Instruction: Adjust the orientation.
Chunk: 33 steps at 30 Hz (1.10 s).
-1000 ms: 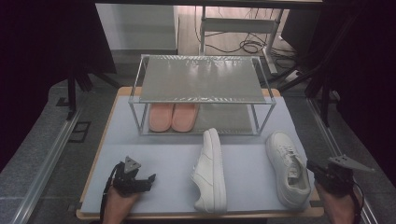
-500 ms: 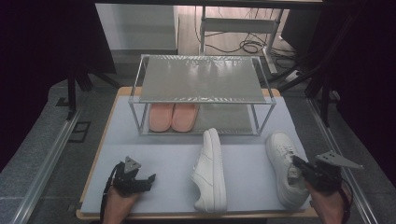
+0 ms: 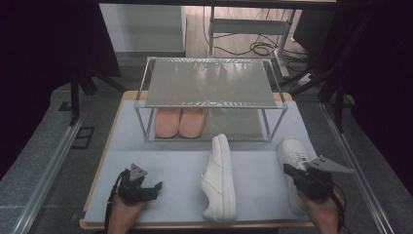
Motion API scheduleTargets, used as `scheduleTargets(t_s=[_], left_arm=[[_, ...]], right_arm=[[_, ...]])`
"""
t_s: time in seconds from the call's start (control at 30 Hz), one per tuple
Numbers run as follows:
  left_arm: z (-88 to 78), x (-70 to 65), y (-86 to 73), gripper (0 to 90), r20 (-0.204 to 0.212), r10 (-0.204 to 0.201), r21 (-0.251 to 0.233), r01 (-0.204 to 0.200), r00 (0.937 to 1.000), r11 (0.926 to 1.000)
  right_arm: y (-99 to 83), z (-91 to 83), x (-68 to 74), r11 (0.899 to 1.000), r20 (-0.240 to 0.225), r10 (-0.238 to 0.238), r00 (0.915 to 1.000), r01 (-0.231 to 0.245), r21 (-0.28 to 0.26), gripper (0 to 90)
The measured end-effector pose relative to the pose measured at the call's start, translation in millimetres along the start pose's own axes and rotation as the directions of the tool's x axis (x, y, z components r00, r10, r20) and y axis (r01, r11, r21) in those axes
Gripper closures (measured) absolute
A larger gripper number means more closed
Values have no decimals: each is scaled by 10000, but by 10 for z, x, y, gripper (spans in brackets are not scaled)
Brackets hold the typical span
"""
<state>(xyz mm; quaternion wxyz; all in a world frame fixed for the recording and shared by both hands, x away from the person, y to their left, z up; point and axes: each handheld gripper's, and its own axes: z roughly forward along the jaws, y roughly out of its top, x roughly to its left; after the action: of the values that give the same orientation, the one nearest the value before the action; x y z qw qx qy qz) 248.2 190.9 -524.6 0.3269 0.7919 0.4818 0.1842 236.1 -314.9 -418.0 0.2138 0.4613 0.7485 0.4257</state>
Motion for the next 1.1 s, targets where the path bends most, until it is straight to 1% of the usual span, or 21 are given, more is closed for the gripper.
scheduleTargets(t_s=[0.03,0.07,0.13,0.23,0.53,0.63,0.83,0.9,1.03,1.07,1.1], left_arm=[[0,0,0,145,2,0,2,0,10000,10000],[0,0,0,145,0,3,0,-3,10000,10000],[0,0,0,145,-1,3,-2,-3,10000,10000],[-1,-2,-1,146,-14,14,-8,-14,10000,10000],[-1,-2,-1,146,-14,14,-11,-14,10000,10000],[-1,-2,-1,146,-14,13,-12,-13,10000,10000],[-1,-2,-1,146,-14,14,-13,-14,10000,10000],[-1,-2,-1,146,-13,12,-13,-12,10000,10000],[-1,-3,-1,146,-14,13,-14,-13,10000,10000],[-1,-3,-1,146,-14,12,-13,-12,10000,10000],[-1,-3,-1,146,-14,12,-13,-12,10000,10000]], right_arm=[[4,23,31,10000,-45,-58,10000,58,24,900],[15,60,97,9998,-179,-173,9997,175,82,900],[18,73,121,9997,-226,-237,9995,239,89,900],[30,139,226,9991,-458,-400,9981,407,144,900],[43,344,461,9963,-1192,-798,9897,830,227,900],[37,413,534,9929,-1332,-1084,9851,1139,347,900],[27,515,657,9906,-1800,-1236,9759,1319,351,900],[32,536,701,9896,-1961,-1312,9718,1400,316,900],[58,585,802,9873,-2373,-1462,9604,1568,262,900],[73,609,847,9862,-2528,-1526,9554,1637,235,900],[73,609,847,9862,-2528,-1526,9554,1637,235,900]])
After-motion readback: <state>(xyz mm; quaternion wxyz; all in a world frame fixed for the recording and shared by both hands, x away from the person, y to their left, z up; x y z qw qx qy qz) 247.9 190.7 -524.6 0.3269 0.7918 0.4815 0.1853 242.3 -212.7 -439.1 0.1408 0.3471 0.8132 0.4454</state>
